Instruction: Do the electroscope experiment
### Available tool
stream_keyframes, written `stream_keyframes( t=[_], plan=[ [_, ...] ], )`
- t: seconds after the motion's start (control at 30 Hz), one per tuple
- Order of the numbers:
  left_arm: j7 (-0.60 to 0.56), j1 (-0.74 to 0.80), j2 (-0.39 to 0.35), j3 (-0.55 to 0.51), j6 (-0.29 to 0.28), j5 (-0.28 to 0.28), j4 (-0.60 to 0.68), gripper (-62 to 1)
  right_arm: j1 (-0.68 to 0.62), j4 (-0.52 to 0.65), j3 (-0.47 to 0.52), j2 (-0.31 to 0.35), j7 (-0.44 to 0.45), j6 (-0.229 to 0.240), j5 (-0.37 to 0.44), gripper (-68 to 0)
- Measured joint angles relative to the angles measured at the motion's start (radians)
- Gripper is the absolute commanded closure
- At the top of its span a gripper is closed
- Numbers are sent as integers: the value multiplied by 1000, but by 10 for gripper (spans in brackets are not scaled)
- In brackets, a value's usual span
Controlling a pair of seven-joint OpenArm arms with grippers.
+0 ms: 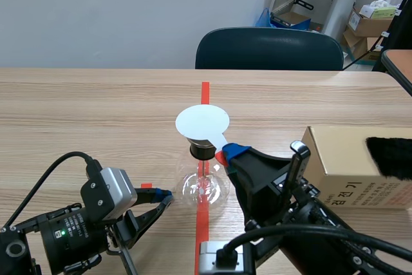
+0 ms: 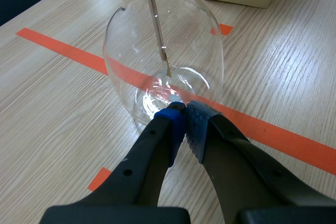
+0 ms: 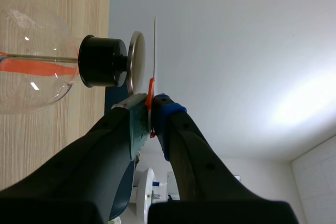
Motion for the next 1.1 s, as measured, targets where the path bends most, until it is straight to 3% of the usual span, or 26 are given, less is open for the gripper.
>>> stream_keyframes(
  t=[0.83,1.1],
  plan=[
    [0,0,0,0,0,0,0,-41,0,0,0,0,0,-1,0,-18],
    [0,0,0,0,0,0,0,-41,0,0,0,0,3,-20,0,-18]
  ],
)
